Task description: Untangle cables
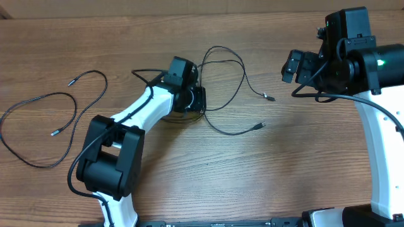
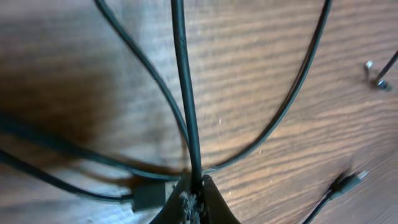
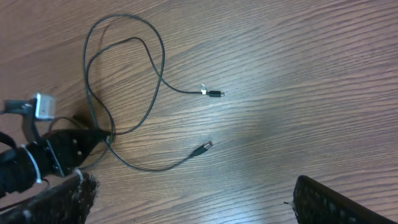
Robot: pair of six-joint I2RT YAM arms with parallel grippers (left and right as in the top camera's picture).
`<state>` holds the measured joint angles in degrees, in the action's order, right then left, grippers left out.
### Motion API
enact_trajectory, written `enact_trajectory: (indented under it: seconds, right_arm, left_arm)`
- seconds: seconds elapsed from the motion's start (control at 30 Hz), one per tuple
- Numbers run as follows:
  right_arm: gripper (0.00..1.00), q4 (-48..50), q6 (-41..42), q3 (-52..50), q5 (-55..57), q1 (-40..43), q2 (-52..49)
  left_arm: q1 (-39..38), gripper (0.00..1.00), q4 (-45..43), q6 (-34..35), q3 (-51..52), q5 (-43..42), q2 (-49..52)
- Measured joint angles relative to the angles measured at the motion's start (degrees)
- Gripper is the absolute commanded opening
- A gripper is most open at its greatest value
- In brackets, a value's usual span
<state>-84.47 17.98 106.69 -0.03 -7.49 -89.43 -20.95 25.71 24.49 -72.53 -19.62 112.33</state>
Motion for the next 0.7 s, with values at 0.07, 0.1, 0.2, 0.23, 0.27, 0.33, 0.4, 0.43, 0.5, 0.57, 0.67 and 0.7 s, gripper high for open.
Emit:
enact_trajectory:
  seconds: [0.07, 0.1, 0.2, 0.23, 0.27, 0.33, 0.4, 0.43, 0.5, 0.57, 0.67, 0.7]
  right_arm:
    - [1.0, 0.02, 0.0, 0.0, 0.02, 0.0, 0.0]
    - [1.0, 0.0, 0.02, 0.0, 0.02, 0.0, 0.0]
    - [1.0, 0.04, 0.02, 0.0, 0.0, 0.0, 0.0]
    - [1.0, 0.02, 0.02, 0.0, 0.02, 0.0, 0.0]
    - [1.0, -0.02, 0.02, 0.0, 0.0, 0.0, 0.0]
    - [1.0, 0.02, -0.04, 0.0, 0.0, 0.0, 0.0]
    - [1.0, 0.02, 0.0, 0.0, 0.0, 0.0, 0.0]
    - [1.0, -0.02, 0.0, 0.0, 0.02, 0.0, 0.0]
    - [1.0, -0.02, 0.0, 0.0, 0.0, 0.0, 0.0]
    - [1.0, 0.02, -0.02, 0.0, 0.02, 0.0, 0.0]
    - [1.0, 0.0, 0.02, 0.0, 0.02, 0.0, 0.0]
    - [1.0, 0.04, 0.0, 0.0, 0.0, 0.0, 0.0]
  left_arm:
    - [0.87, 0.04, -0.02, -1.53, -1.01, 0.0, -0.02]
    - [1.16, 0.04, 0.0, -2.14, -1.11, 0.02, -0.09]
    - [2.54, 0.04, 0.61, -4.81, -1.22, 0.52, -1.81]
    - [2.93, 0.04, 1.25, -5.51, -1.36, 1.25, -2.75]
    - [4.24, 0.04, 3.06, -7.13, -1.42, 3.93, -5.88]
    - [6.82, 0.04, 5.4, -8.46, -1.79, 8.55, -10.86]
    - [11.17, 0.04, 6.43, -8.92, -2.25, 12.2, -17.62]
    - [12.83, 0.04, 6.43, -9.09, -2.54, 12.94, -19.91]
    - [18.67, 0.04, 6.4, -9.2, -3.15, 14.51, -26.29]
    - [28.02, 0.04, 6.43, -7.91, -3.52, 15.63, -33.05]
    - [38.38, 0.04, 6.69, -5.81, -3.63, 14.01, -36.17]
    - [42.99, 0.04, 7.04, -4.61, -3.65, 13.35, -36.63]
